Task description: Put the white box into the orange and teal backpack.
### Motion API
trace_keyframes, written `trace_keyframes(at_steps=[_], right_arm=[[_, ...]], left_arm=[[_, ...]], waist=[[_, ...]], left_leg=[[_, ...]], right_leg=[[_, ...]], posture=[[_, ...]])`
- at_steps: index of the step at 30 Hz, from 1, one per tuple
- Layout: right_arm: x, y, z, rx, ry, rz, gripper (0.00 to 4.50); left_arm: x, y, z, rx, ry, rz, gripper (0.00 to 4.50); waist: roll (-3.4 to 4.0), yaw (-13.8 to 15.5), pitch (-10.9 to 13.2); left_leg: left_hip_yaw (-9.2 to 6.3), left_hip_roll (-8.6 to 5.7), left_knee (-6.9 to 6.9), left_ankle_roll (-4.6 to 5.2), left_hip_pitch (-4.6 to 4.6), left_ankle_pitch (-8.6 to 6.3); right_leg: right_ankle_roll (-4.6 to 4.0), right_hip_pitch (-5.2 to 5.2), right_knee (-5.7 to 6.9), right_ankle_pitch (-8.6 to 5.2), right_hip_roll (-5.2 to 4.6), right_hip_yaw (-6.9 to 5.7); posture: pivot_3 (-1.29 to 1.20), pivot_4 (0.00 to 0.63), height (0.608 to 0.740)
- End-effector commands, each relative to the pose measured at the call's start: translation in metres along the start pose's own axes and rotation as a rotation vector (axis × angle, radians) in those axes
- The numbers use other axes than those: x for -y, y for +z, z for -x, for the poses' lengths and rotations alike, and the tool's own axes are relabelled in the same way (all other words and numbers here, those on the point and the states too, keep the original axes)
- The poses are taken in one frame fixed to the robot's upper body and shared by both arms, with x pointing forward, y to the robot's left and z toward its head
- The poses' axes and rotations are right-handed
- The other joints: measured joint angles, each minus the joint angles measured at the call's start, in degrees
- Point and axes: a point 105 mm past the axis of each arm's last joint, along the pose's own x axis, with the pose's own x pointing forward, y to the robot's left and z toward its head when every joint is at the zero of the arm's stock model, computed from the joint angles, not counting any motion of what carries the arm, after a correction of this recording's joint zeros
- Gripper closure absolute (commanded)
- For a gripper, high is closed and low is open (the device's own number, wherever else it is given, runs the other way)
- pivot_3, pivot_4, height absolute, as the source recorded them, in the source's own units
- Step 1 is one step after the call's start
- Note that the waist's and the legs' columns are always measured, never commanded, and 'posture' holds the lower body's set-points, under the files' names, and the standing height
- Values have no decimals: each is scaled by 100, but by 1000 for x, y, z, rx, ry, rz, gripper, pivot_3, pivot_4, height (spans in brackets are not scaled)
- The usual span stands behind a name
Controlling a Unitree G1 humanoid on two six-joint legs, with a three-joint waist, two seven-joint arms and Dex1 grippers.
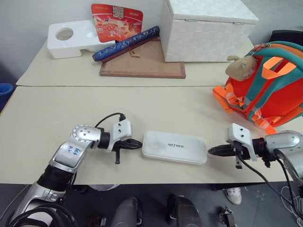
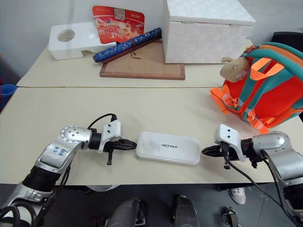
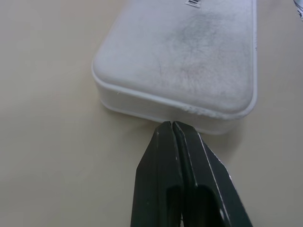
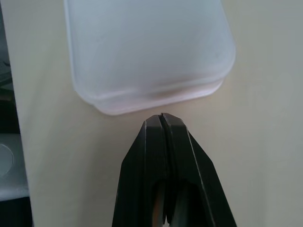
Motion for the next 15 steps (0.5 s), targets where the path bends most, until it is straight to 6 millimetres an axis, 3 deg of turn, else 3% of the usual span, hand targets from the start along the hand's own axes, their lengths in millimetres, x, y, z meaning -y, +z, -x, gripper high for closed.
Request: trace_keyframes(at_steps=[1, 6, 9, 12, 15], right_arm=[[10, 8, -5, 39, -31, 13, 4500], [23, 8, -9, 40, -78, 25, 4500], [22, 6, -5, 21, -72, 41, 4500], [23, 3, 1, 6, -73, 53, 4500], [23, 0, 4, -7, -75, 63, 4500]], left_arm=[[2, 17, -6, 55, -14, -54, 4458], [3, 11, -5, 35, -17, -33, 4458], [-3, 0, 6, 5, 13, 58, 4458], [-9, -10, 18, -18, 46, 187, 3873], [-8, -10, 31, 20, 19, 401, 2986]], waist=[[0, 0, 0], [0, 0, 0], [0, -2, 0], [0, -6, 0], [0, -13, 0]], left_leg=[[0, 0, 1, 0, 0, 0], [-1, 0, 3, 0, 0, 1], [-1, 0, 3, 0, 0, 2], [-1, 0, 3, 0, 0, 2], [-1, 0, 3, 1, 0, 2]], right_leg=[[0, 1, 0, 0, 0, -1], [0, 1, 2, 0, 0, -3], [0, 1, 5, 0, 1, -7], [0, 1, 28, 0, 2, -15], [0, 1, 31, 0, 2, -25]], posture=[[0, 150, 740], [0, 150, 740], [0, 150, 740], [0, 150, 740], [0, 150, 740]])
